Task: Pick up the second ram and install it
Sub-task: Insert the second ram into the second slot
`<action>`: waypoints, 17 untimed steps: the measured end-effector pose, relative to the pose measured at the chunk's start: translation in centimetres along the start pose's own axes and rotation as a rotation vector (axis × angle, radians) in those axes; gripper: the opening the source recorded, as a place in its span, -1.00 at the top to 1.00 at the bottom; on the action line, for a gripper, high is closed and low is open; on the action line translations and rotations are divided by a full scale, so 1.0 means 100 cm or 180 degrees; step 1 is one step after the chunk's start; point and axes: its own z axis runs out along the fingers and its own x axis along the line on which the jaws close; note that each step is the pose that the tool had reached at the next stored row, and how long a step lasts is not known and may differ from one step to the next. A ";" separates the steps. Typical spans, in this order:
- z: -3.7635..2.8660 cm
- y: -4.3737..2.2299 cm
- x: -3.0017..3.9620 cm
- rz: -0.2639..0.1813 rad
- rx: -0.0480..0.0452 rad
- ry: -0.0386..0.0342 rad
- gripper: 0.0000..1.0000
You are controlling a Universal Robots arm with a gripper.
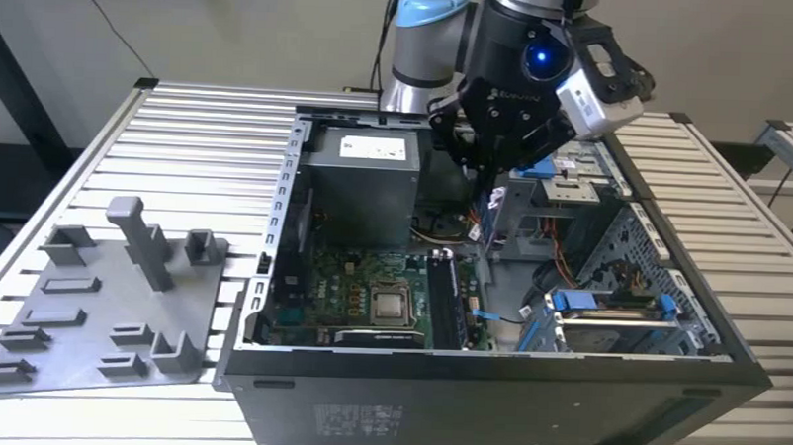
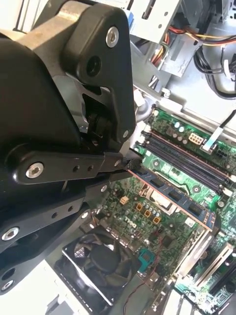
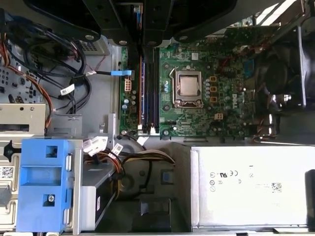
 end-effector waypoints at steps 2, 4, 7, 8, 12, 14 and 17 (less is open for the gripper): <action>0.0015 0.0002 0.0000 0.0000 0.0003 0.0000 0.72; 0.0029 0.0004 -0.0001 0.0000 0.0005 0.0000 0.72; 0.0047 0.0006 -0.0001 0.0000 0.0008 0.0000 0.72; 0.0053 0.0008 -0.0001 0.0000 0.0009 0.0000 0.72; 0.0079 0.0013 -0.0001 0.0026 0.0011 0.0001 0.72; 0.0091 0.0017 -0.0001 0.0039 0.0012 0.0001 0.72; 0.0107 0.0023 -0.0001 0.0048 0.0014 0.0001 0.72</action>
